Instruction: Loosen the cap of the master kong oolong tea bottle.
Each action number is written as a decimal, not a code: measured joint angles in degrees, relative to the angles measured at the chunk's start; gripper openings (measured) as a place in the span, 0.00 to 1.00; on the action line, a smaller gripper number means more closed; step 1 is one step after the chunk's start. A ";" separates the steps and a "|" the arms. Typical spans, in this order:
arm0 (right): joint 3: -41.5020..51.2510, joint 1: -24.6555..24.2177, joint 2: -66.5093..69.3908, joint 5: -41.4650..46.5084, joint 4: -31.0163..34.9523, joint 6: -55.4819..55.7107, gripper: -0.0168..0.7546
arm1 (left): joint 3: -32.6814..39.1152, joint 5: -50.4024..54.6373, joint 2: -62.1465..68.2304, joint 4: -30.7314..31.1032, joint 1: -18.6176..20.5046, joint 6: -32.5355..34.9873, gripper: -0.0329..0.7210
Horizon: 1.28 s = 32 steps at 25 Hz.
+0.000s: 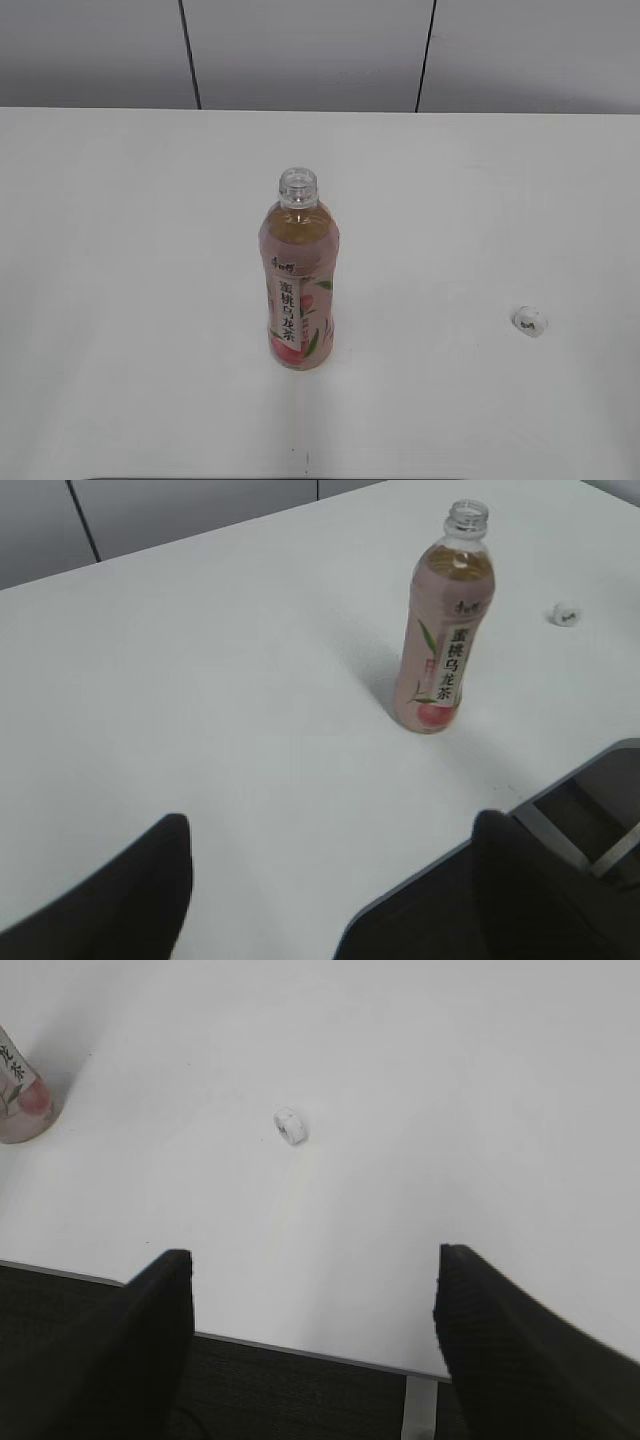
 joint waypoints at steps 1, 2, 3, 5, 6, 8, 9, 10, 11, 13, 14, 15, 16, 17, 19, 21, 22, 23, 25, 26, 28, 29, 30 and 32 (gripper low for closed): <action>0.00 0.00 0.00 0.00 0.00 0.00 0.75 | 0.00 0.00 0.00 0.00 0.87 0.00 0.73; 0.00 0.00 0.00 0.00 0.00 0.00 0.75 | 0.00 0.00 0.00 0.00 2.65 0.00 0.73; 0.00 0.00 0.00 0.00 0.00 0.00 0.75 | 0.00 0.00 0.00 0.00 4.62 0.00 0.73; 0.00 0.00 0.00 0.00 0.00 0.00 0.75 | 0.00 0.00 0.00 0.00 9.74 0.00 0.73; 0.00 -0.13 -0.18 0.00 0.00 0.00 0.75 | 0.00 -0.04 0.00 0.00 11.80 0.00 0.73; 0.00 -0.99 -1.12 0.00 0.00 0.00 0.75 | 0.00 -0.04 0.00 0.00 16.52 0.00 0.73; 0.00 -1.76 -1.78 0.00 0.00 0.00 0.75 | 0.00 -0.04 -0.07 0.00 18.77 0.00 0.73; 0.00 -2.68 -2.52 0.00 0.00 0.00 0.75 | 0.00 -0.04 -0.24 0.00 20.50 0.00 0.73; 0.00 -3.43 -3.16 0.00 0.00 0.00 0.75 | 0.00 -0.04 -0.39 0.00 22.38 0.00 0.73; 0.00 -4.86 -4.93 0.05 0.00 0.00 0.75 | 0.00 -0.04 -1.16 0.00 25.15 0.00 0.73; 0.00 -5.25 -5.65 0.05 0.00 0.00 0.75 | 0.00 0.01 -1.73 0.00 26.27 0.00 0.72; 0.00 -5.52 -5.89 0.07 0.00 0.00 0.75 | 0.00 -0.06 -2.39 0.00 27.04 0.00 0.72; 0.00 -5.65 -5.89 0.07 0.00 0.00 0.75 | 0.00 -0.06 -3.44 0.00 27.43 0.00 0.72; 0.00 -5.71 -5.89 0.07 0.00 0.00 0.75 | 0.00 -0.06 -4.47 0.00 27.57 0.00 0.72; 0.00 -5.83 -5.89 0.07 0.08 0.00 0.75 | 0.00 -0.01 -5.24 0.00 27.69 0.00 0.71; 0.00 -5.89 -5.94 0.03 0.08 0.00 0.75 | 0.00 -0.02 -5.24 0.00 27.74 0.00 0.70; 0.00 -5.94 -5.94 0.07 0.08 0.00 0.75 | 0.00 -0.02 -5.24 0.00 27.74 0.00 0.69; 0.00 -6.01 -5.94 0.07 0.08 0.00 0.75 | 0.00 -0.02 -5.24 0.00 27.74 0.00 0.69; 0.00 -6.35 -5.94 0.07 0.08 0.00 0.75 | 0.00 -0.02 -5.24 0.00 27.74 0.00 0.69; 0.00 -6.47 -5.94 0.07 0.08 0.00 0.75 | 0.00 -0.02 -5.24 0.00 27.74 0.00 0.68; 0.00 -6.47 -5.94 0.07 0.08 0.00 0.75 | 0.00 -0.02 -5.24 0.00 27.74 0.00 0.67; 0.00 -6.47 -5.94 0.07 0.08 0.00 0.75 | 0.00 -0.02 -5.24 0.00 27.74 0.00 0.66; 0.00 -6.47 -5.94 0.07 0.08 0.00 0.75 | 0.00 -0.02 -5.24 0.00 27.74 0.00 0.66; 0.00 -6.59 -5.94 0.07 0.08 0.00 0.75 | 0.00 -0.02 -5.24 0.00 27.74 0.00 0.66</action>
